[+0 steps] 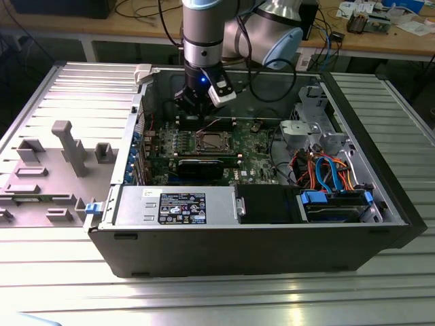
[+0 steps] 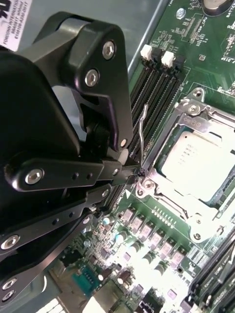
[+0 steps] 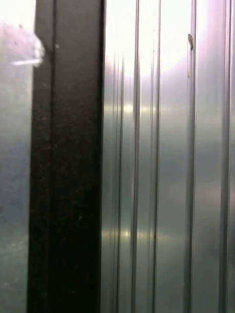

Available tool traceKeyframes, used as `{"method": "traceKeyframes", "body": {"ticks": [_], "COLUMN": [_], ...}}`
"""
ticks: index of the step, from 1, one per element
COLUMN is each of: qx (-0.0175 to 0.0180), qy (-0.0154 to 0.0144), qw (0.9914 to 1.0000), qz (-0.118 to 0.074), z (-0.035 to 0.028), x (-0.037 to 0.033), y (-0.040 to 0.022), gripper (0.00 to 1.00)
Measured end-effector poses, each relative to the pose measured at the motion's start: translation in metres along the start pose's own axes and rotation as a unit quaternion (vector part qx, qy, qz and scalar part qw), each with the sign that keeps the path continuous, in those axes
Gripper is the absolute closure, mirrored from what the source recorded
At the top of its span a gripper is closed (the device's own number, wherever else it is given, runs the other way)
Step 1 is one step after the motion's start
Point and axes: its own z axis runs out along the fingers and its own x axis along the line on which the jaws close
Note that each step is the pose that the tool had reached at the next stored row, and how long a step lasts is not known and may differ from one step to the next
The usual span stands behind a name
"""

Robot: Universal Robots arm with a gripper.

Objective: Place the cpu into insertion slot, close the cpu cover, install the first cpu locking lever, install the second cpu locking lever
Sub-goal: 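Install the first cpu locking lever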

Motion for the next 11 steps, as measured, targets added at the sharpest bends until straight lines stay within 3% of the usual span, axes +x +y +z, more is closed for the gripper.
{"method": "traceKeyframes", "body": {"ticks": [11], "qx": [0.0004], "qy": [0.0002], "qw": [0.99999], "qz": [-0.005], "z": [0.0089], "x": [-0.0078], "y": [-0.0003], "gripper": [0.89]}}
